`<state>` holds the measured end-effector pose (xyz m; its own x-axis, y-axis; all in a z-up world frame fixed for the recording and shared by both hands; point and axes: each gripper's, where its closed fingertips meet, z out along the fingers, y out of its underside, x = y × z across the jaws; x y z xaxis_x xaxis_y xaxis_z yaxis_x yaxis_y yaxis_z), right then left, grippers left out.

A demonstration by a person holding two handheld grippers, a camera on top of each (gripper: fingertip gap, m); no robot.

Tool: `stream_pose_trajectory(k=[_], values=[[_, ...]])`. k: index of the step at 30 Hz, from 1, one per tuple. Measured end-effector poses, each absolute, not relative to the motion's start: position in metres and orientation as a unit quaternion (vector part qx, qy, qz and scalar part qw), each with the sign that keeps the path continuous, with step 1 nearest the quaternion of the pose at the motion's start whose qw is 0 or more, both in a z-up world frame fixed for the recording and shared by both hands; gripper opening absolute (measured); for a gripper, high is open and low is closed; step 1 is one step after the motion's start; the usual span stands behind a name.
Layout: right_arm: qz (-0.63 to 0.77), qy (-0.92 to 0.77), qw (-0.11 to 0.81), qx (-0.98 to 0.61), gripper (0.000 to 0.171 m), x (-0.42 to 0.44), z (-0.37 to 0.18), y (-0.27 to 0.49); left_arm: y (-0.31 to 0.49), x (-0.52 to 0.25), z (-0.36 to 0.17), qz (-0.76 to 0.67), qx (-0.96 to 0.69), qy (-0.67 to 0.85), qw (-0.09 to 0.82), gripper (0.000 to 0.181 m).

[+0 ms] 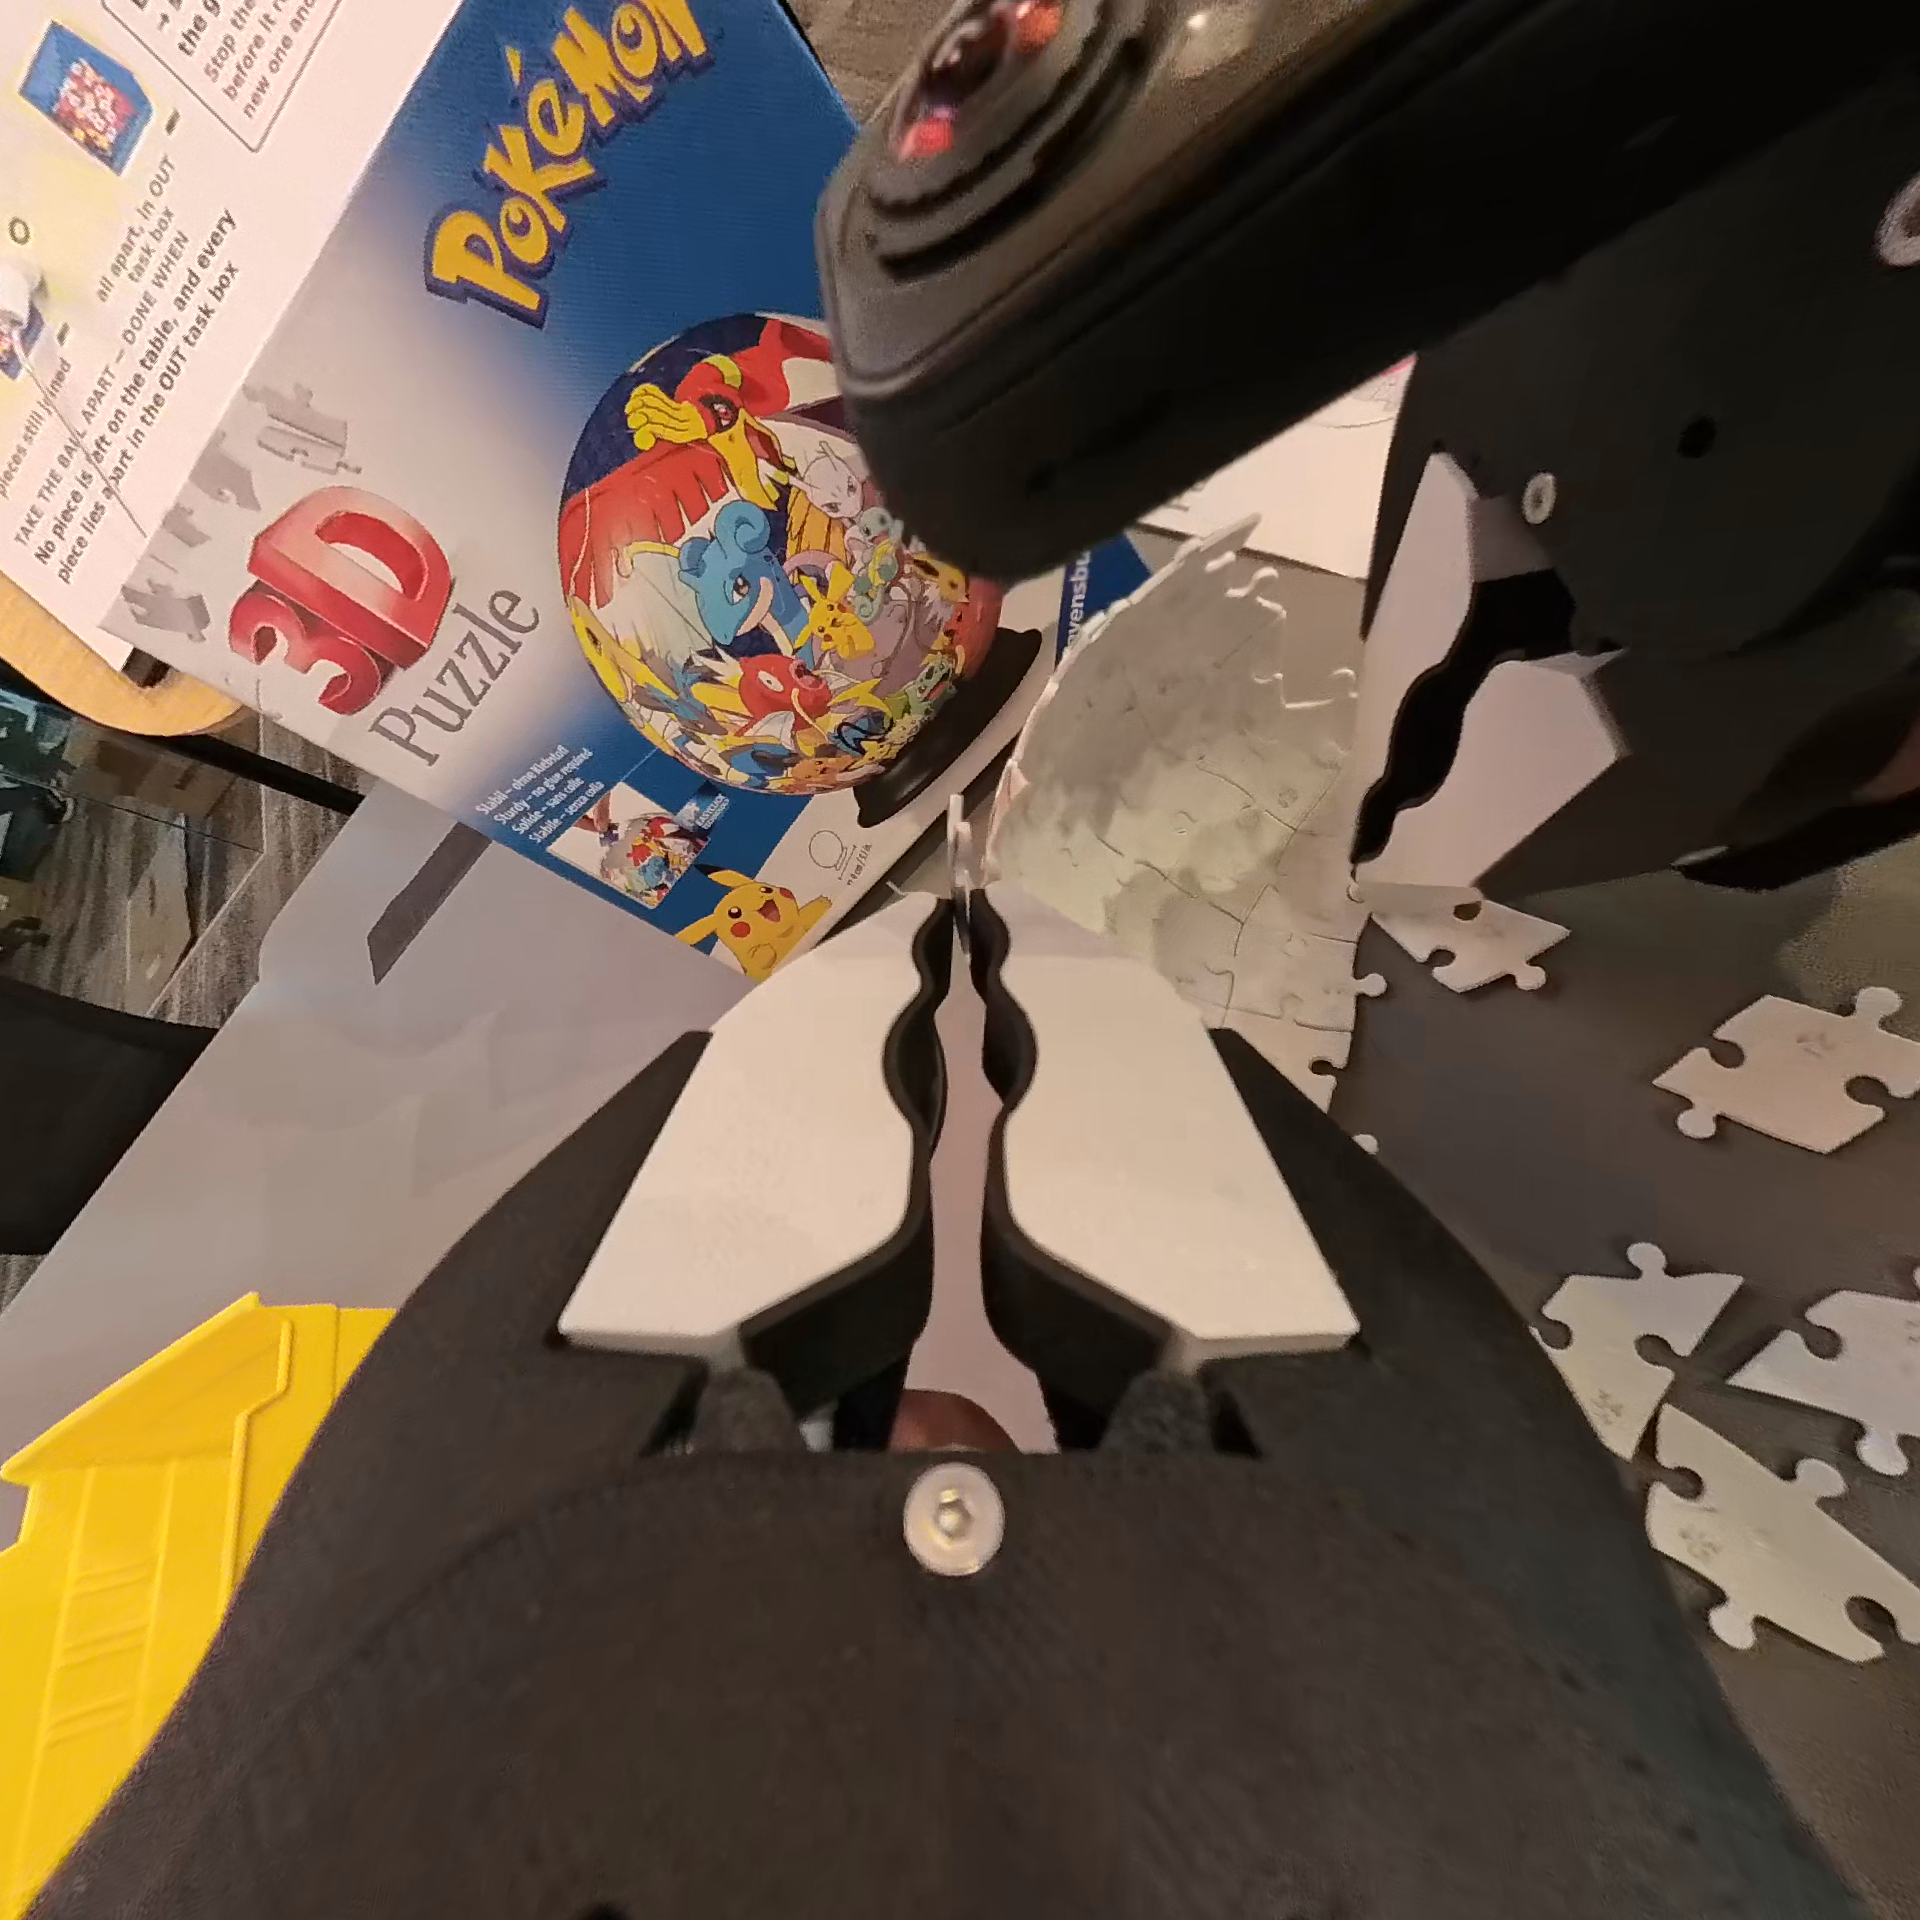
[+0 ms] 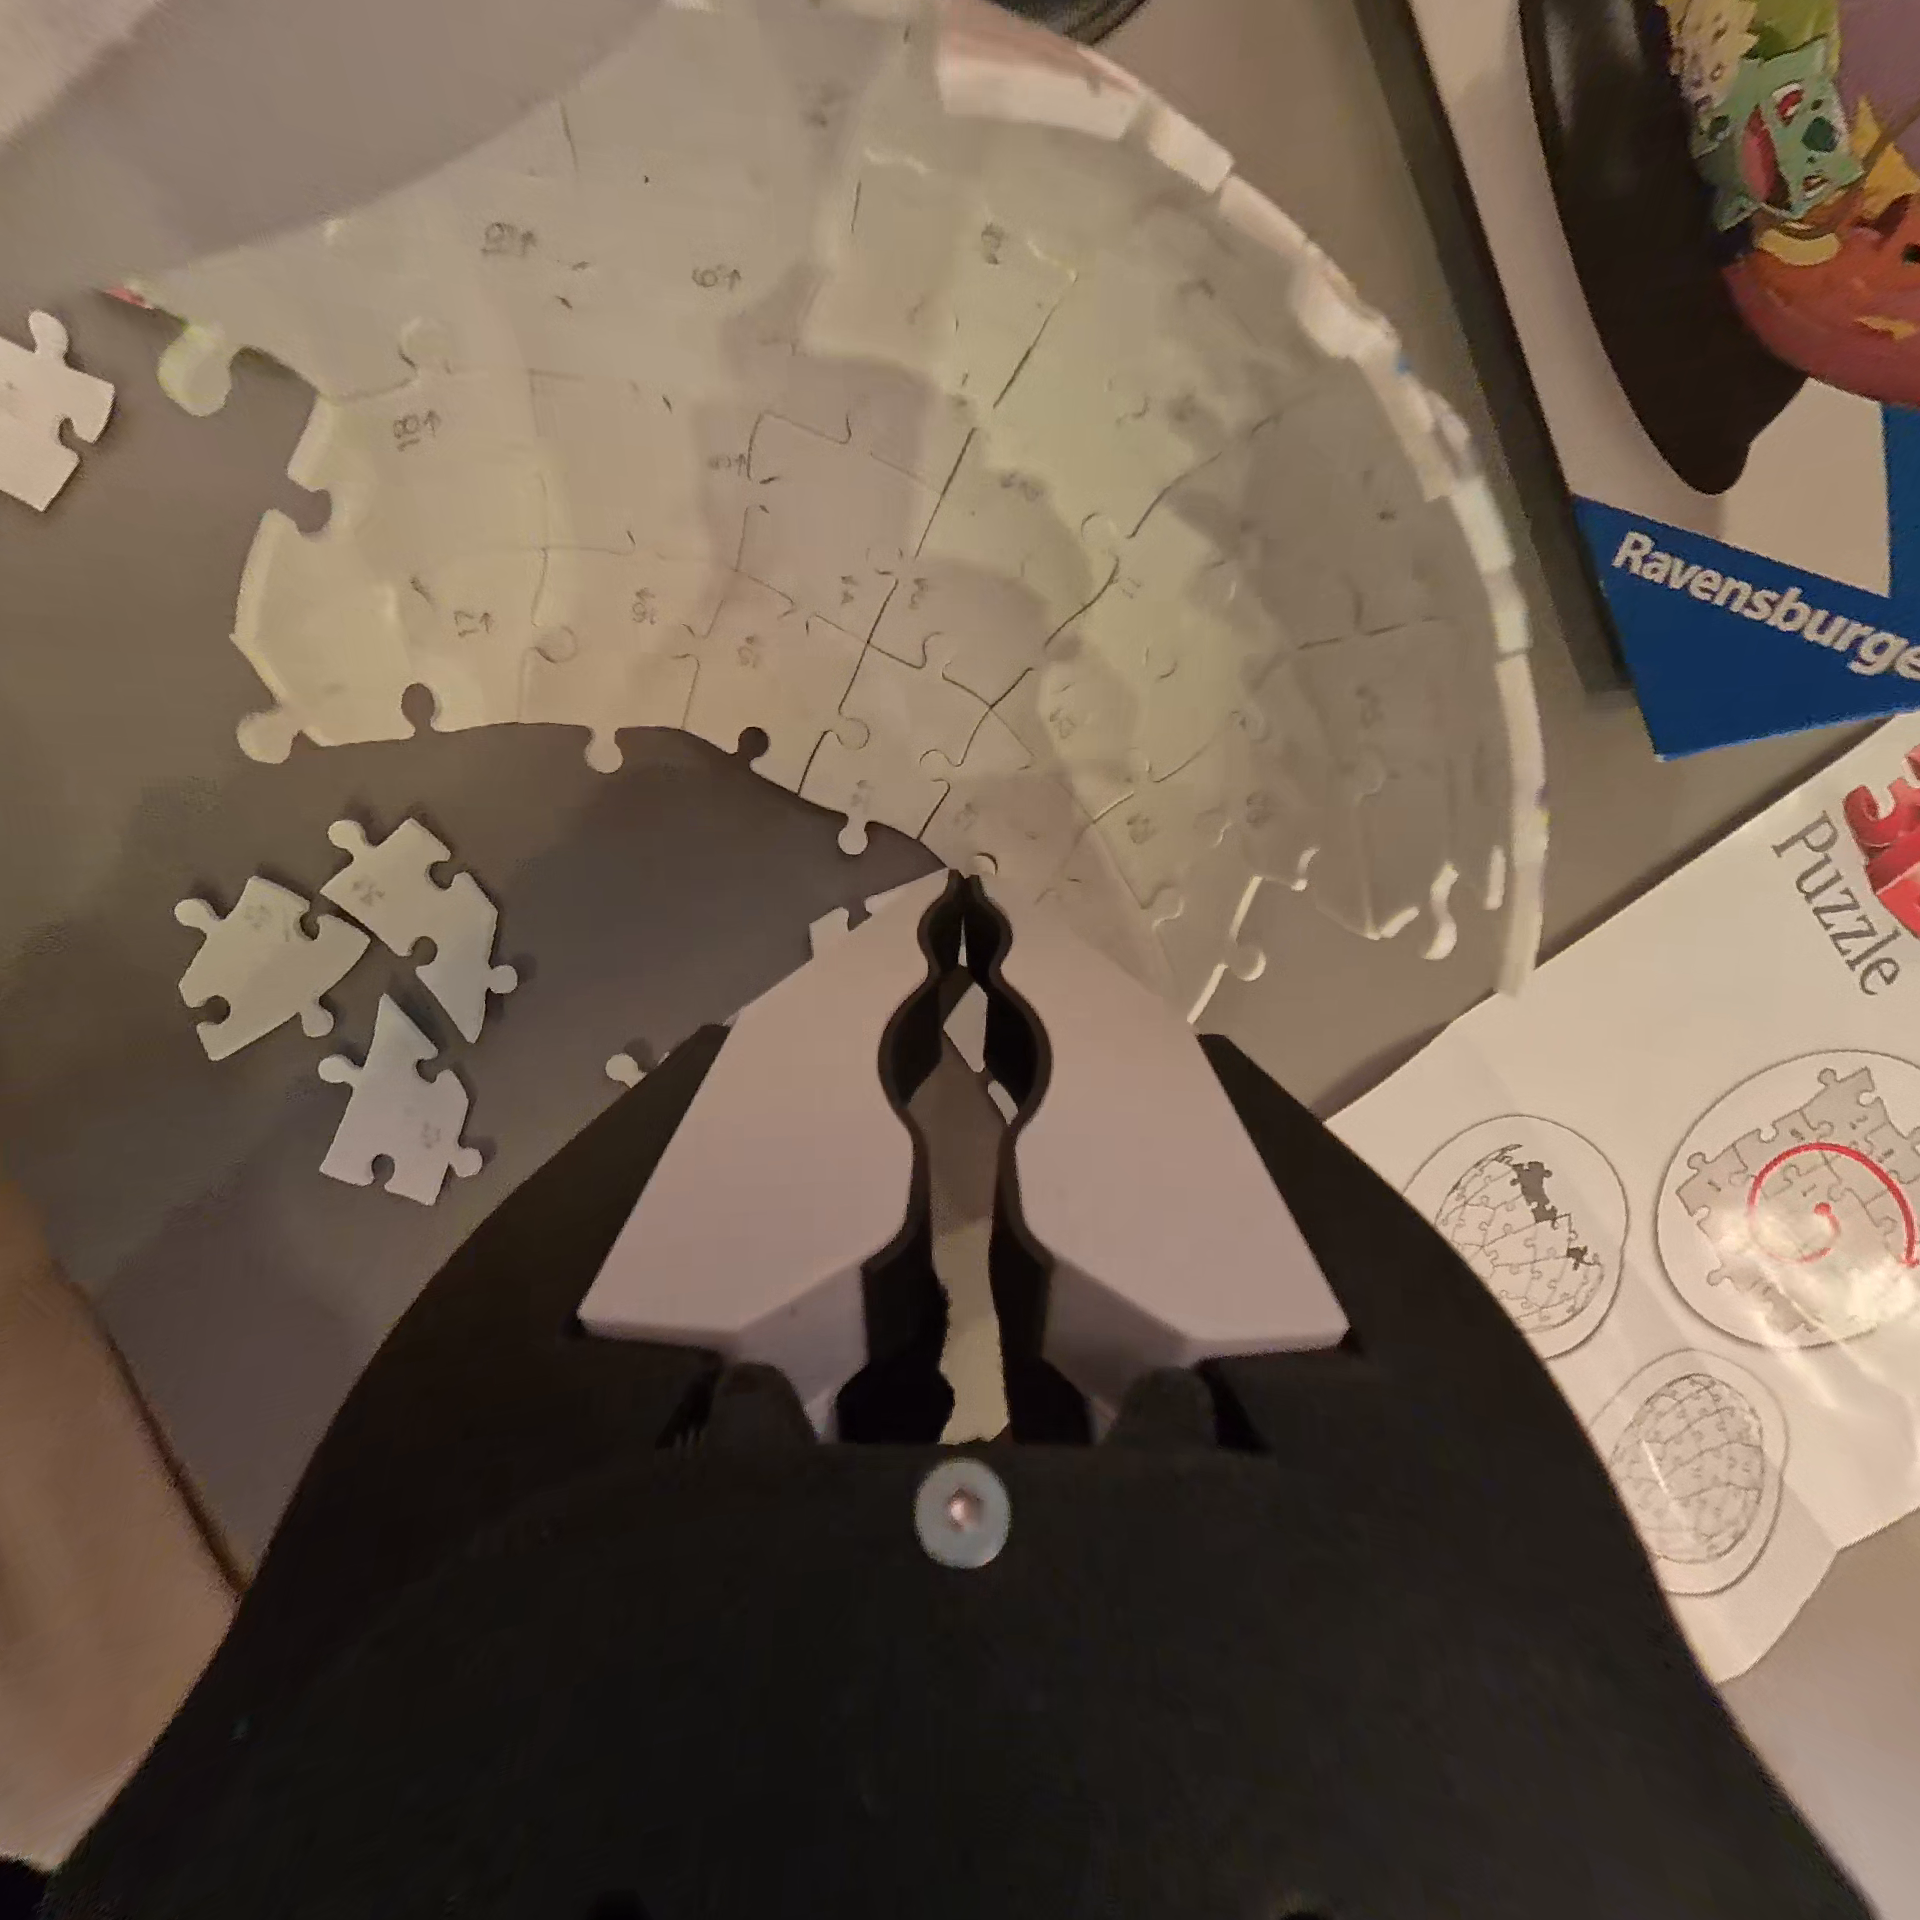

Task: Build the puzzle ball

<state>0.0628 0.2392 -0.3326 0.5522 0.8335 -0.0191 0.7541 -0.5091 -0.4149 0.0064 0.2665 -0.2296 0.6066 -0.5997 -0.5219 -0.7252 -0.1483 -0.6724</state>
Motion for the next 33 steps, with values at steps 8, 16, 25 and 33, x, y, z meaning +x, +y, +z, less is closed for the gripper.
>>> stream_pose_trajectory(k=[8,16,25,33], values=[[0.110,-0.482,0.138,-0.858,0.000,0.062,-0.333,0.239,0.267,0.007,-0.229,0.062,-0.756,0.437,0.484,0.003],[0.128,-0.465,0.186,-0.856,0.006,0.062,-0.317,0.219,0.268,0.005,-0.231,0.060,-0.758,0.435,0.483,0.002],[0.141,-0.465,0.182,-0.855,0.000,0.055,-0.334,0.195,0.267,0.007,-0.231,0.060,-0.756,0.437,0.484,0.002],[0.113,-0.520,0.260,-0.806,0.005,0.052,-0.317,0.206,0.268,0.007,-0.231,0.060,-0.755,0.439,0.483,0.002]])
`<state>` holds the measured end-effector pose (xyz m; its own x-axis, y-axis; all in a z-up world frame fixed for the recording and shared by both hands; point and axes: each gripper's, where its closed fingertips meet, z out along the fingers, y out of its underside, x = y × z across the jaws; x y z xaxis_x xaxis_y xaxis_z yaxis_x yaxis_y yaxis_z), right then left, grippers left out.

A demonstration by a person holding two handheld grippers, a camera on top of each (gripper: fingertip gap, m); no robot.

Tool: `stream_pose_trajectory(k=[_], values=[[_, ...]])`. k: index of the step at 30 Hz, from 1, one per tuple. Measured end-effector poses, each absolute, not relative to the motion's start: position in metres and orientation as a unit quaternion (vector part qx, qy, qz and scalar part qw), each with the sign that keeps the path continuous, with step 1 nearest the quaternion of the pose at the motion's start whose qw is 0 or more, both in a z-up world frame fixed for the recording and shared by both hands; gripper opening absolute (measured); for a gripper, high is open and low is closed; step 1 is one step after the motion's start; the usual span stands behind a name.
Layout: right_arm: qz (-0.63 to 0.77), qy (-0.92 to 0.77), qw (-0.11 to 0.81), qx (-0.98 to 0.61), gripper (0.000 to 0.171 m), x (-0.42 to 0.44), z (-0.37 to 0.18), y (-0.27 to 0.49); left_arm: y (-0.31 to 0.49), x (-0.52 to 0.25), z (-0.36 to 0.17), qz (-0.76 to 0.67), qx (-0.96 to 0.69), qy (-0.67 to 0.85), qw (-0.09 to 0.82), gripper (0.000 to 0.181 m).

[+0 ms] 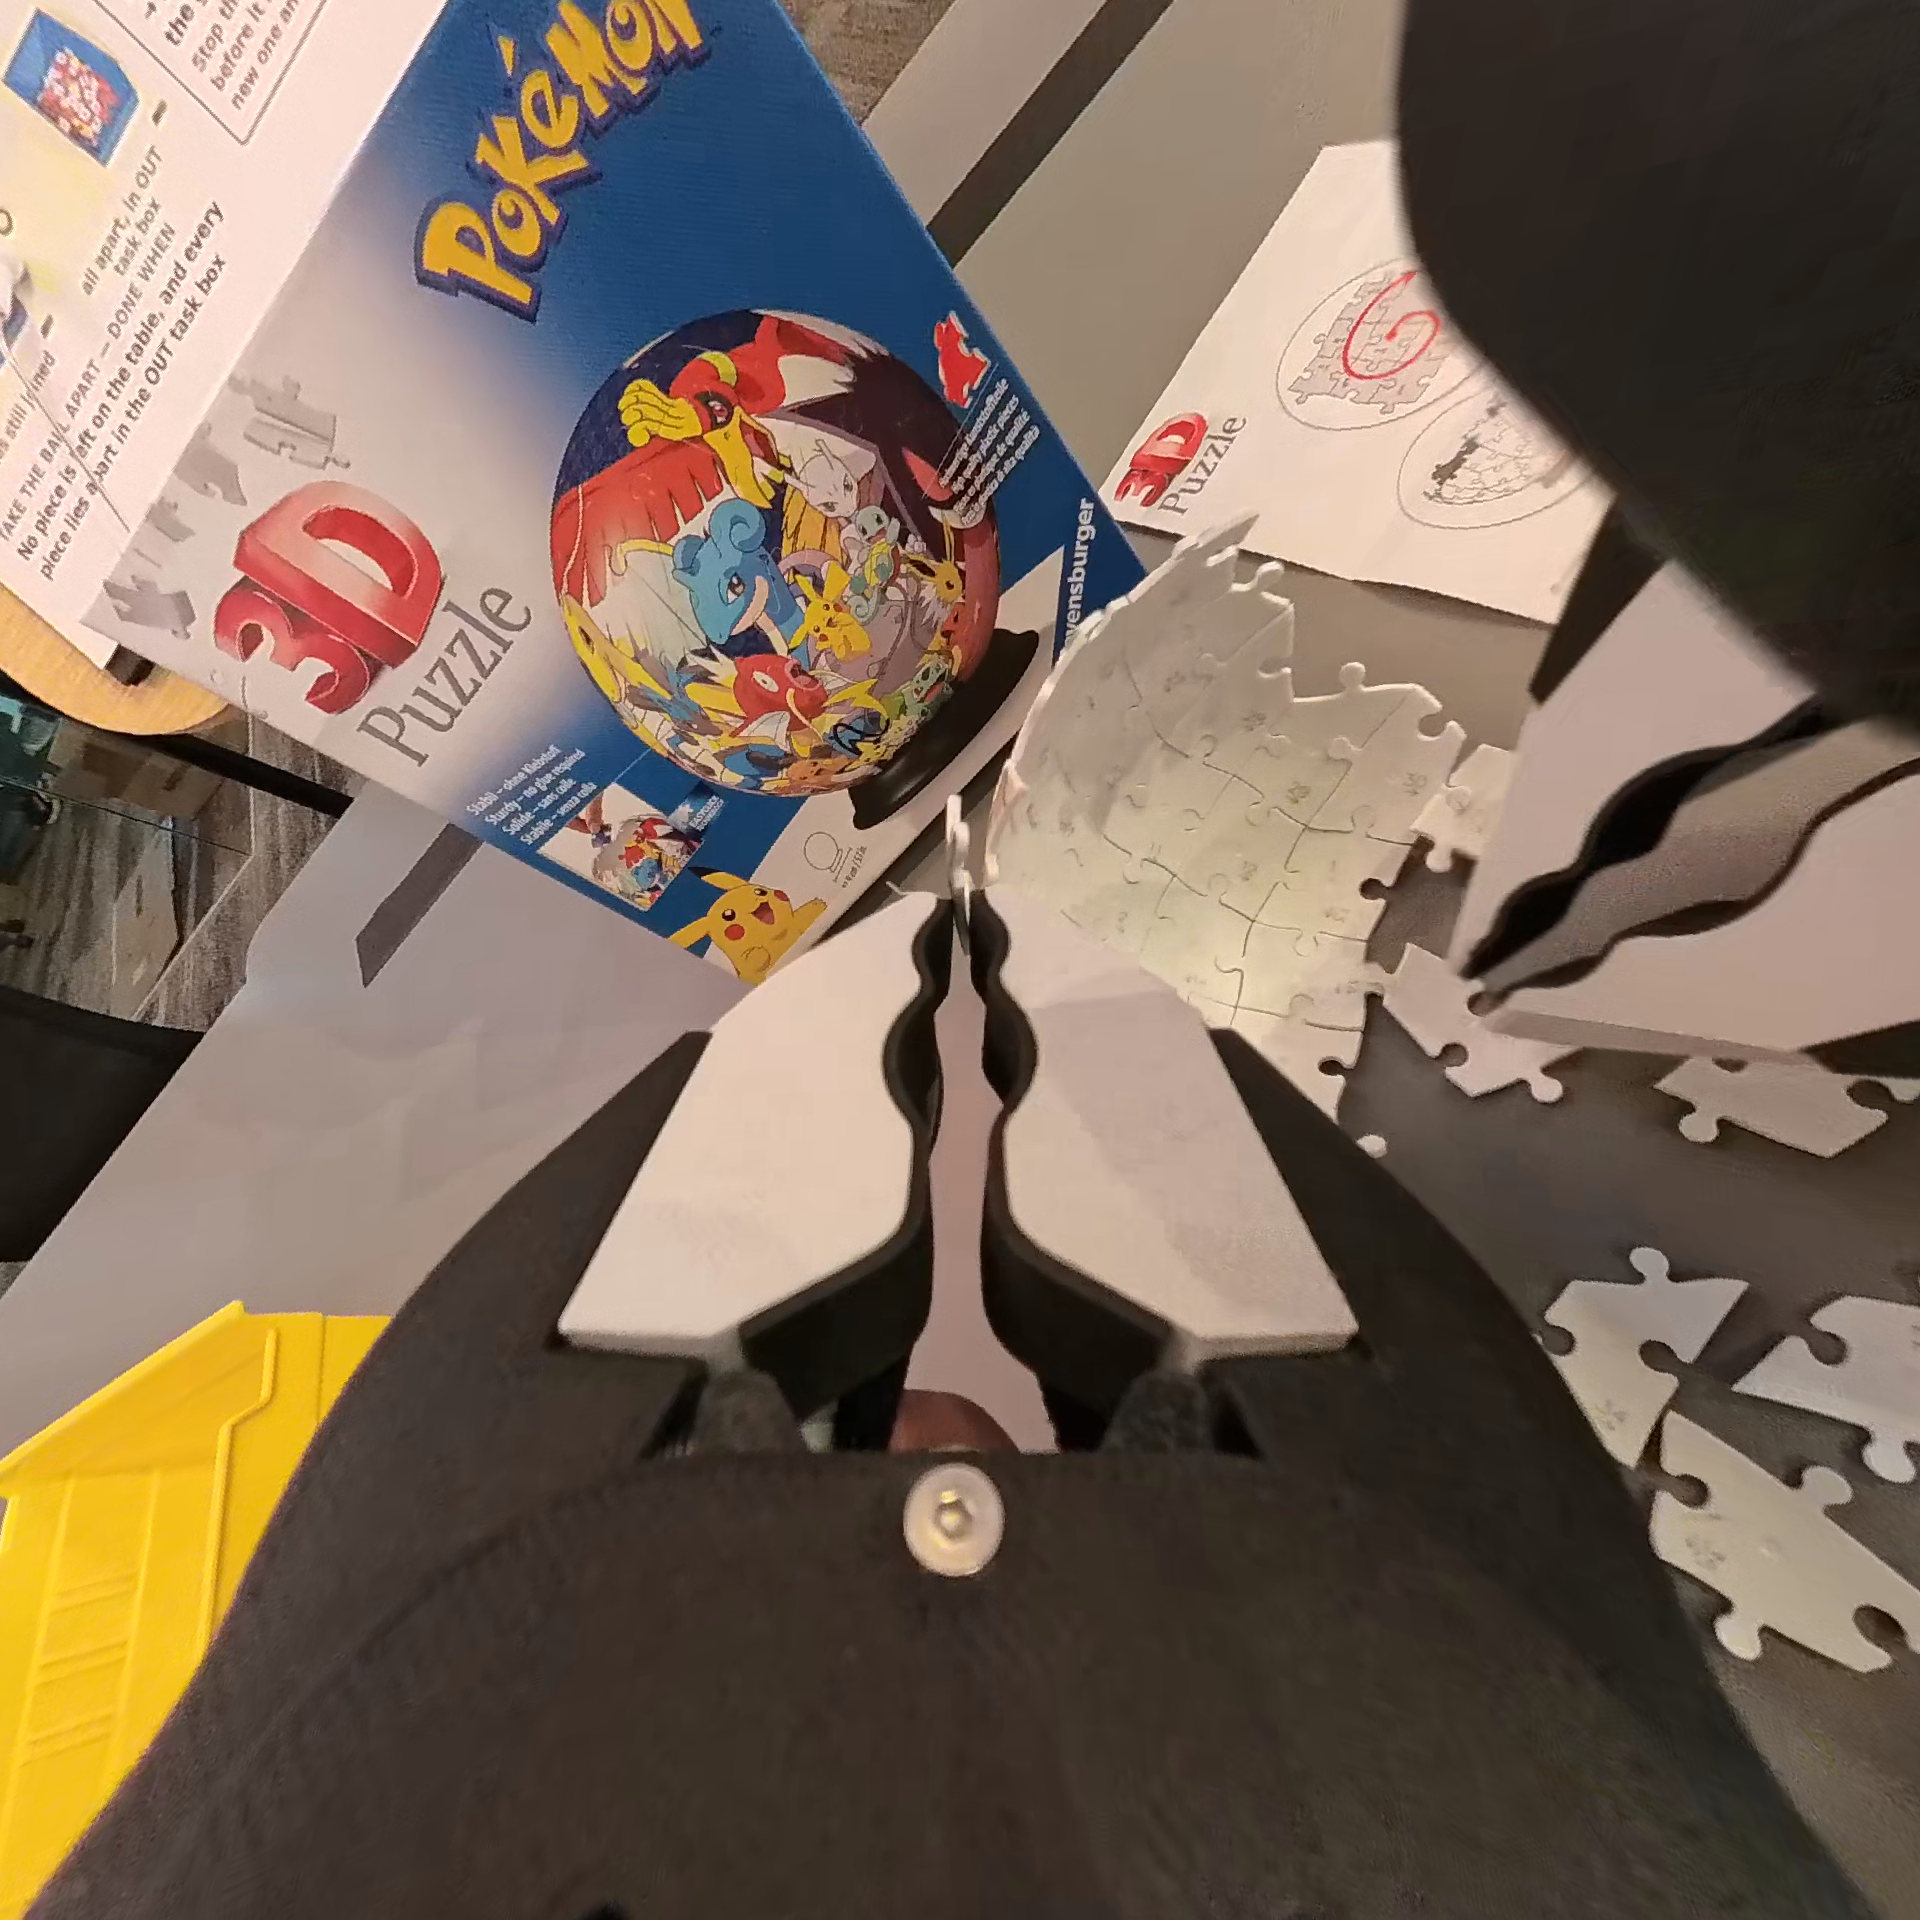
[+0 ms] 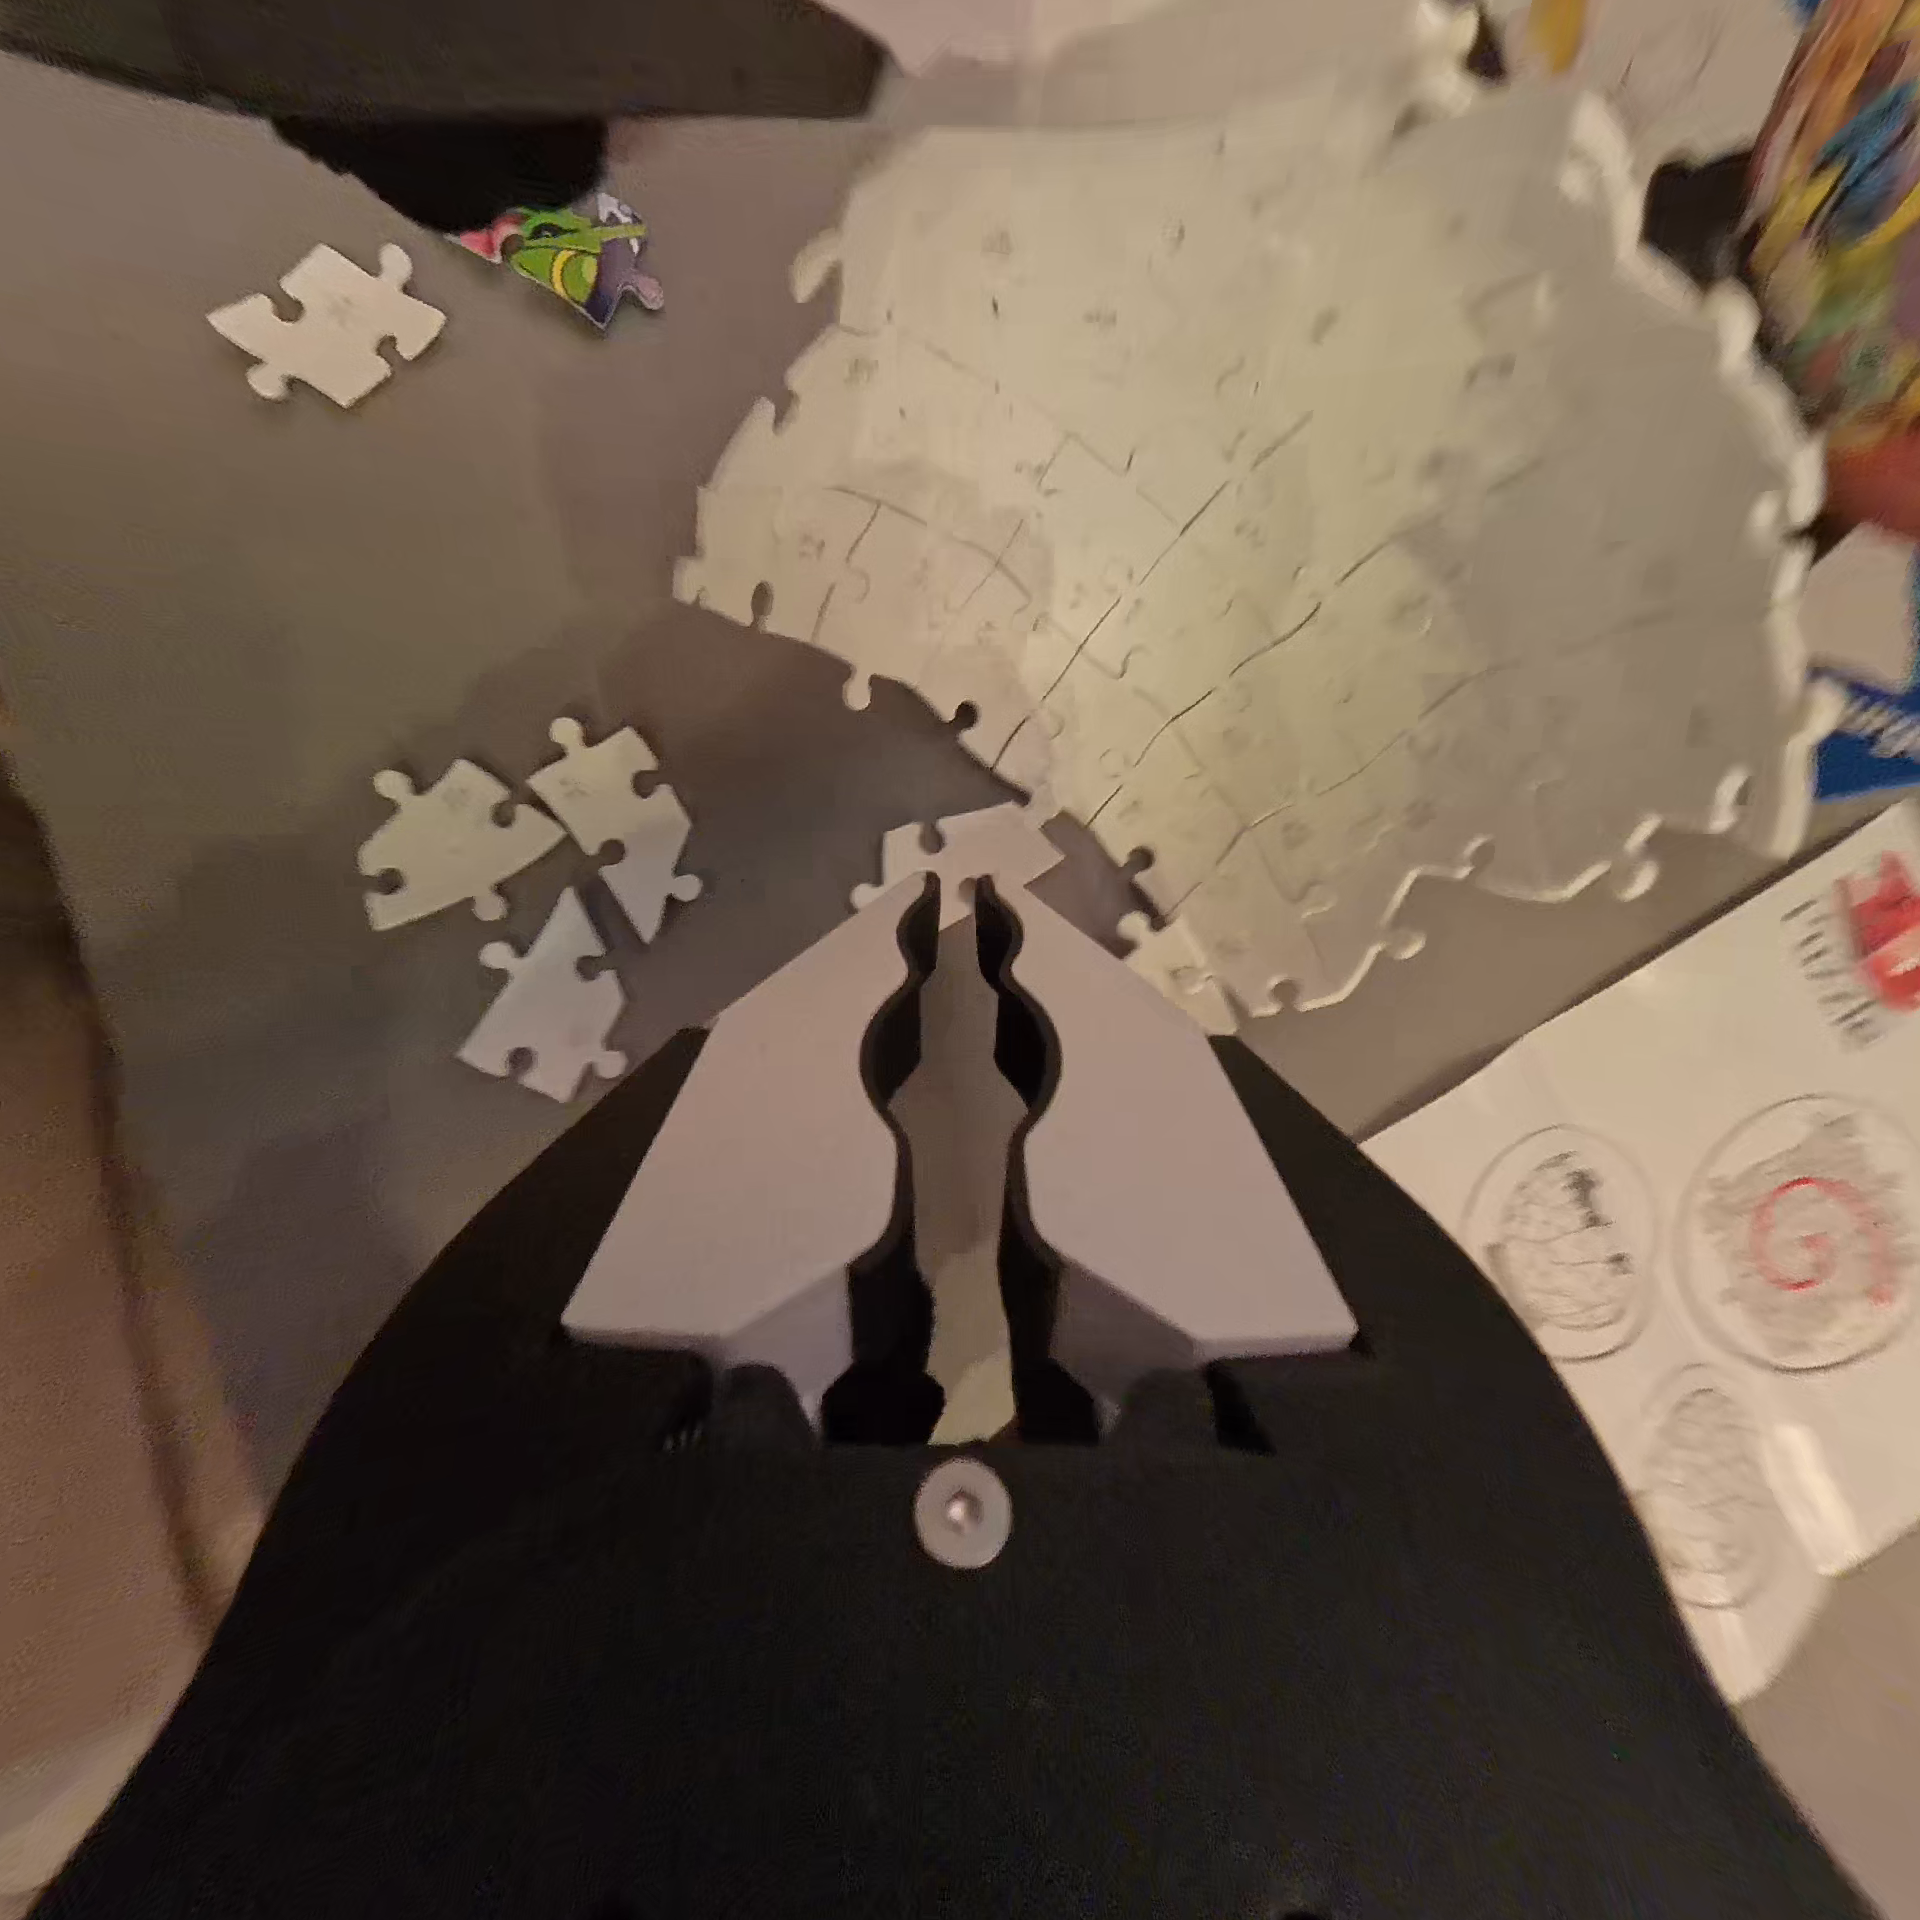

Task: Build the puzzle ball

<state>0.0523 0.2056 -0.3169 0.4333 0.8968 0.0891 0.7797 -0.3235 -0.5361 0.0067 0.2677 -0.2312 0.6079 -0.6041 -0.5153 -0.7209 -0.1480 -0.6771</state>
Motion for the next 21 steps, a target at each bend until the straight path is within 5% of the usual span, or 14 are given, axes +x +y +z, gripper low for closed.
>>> stream_pose_trajectory(k=[5,21], values=[[0.093,-0.564,0.264,-0.777,0.024,0.047,-0.325,0.220,0.268,0.006,-0.231,0.061,-0.756,0.438,0.482,0.002],[0.140,-0.476,0.148,-0.855,0.031,0.083,-0.333,0.166,0.268,0.004,-0.233,0.060,-0.757,0.436,0.484,0.002]])
